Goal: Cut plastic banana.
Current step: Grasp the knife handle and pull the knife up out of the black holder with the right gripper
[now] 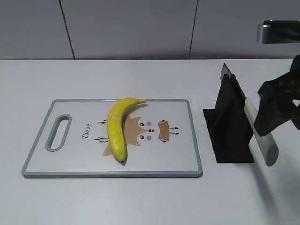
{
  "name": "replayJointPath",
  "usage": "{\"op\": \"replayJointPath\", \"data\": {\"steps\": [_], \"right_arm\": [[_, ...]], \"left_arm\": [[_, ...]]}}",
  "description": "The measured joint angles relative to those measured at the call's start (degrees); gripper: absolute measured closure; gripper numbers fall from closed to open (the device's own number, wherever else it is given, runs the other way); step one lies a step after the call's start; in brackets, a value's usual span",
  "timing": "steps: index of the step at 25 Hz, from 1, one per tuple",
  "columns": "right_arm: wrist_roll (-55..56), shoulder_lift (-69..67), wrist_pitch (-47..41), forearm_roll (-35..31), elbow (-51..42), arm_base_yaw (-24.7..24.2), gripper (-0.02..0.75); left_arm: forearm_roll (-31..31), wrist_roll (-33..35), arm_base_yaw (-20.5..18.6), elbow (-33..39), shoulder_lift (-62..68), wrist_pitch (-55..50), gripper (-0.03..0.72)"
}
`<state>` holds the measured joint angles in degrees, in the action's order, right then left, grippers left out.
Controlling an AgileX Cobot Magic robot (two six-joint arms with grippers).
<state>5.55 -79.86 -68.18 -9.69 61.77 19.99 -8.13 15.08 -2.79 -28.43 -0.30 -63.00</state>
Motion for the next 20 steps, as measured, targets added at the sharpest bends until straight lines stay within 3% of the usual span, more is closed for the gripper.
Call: {"op": "replayJointPath", "data": {"steps": [13,16,20], "right_arm": [[9.25,-15.47,4.65,2.67,0.07,0.72,0.195],[9.31,-16.27,4.9,2.67,0.07,0.72,0.257],[9.31,-16.27,5.04,2.67,0.08,0.72,0.45]], "left_arm": [[0.0,0.0,0.0,0.0,0.0,0.0,0.096],[0.0,0.0,0.0,0.0,0.0,0.0,0.096],[0.0,0.0,0.0,0.0,0.0,0.0,0.098]]}}
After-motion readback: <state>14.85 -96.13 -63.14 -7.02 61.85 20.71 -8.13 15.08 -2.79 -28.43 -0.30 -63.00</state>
